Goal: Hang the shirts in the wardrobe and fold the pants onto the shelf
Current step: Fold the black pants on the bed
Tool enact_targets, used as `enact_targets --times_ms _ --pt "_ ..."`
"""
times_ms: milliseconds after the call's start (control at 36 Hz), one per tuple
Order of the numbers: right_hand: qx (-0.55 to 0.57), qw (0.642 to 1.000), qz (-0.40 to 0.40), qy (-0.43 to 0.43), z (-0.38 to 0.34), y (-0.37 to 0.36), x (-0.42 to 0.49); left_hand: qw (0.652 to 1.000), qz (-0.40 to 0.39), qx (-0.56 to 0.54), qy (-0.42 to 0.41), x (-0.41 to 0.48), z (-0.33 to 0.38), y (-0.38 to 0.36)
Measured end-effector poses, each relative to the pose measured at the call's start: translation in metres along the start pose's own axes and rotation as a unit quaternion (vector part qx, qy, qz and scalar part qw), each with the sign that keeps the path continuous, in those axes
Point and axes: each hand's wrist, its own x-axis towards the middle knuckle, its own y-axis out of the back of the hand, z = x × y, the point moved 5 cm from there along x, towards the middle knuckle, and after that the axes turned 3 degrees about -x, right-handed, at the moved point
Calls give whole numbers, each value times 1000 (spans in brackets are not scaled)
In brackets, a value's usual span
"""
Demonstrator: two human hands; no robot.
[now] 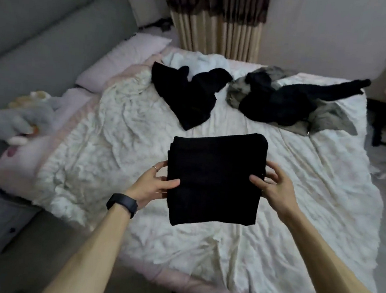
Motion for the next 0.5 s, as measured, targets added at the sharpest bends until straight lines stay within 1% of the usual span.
enact_targets --times_ms 28,83,167,250,389,500 --pt "-12 999 -29 18 -8 -5 -3 1000 23 -13 -11 -14 -1 3" --pt "-54 991 -111 60 -33 -24 -21 994 82 -51 -44 -57 -8 10" --pt "-86 975 -181 100 -54 -47 -39 985 129 -92 -71 -106 -23 15" --pt "-114 954 -240 140 -70 -74 -63 970 194 -114 -94 -168 -42 21" --pt "-130 908 -346 197 -91 -146 -113 922 323 -167 -134 -279 -82 37" --pt "-131 867 -416 243 -110 -209 -159 868 427 -176 -183 -366 -101 48"
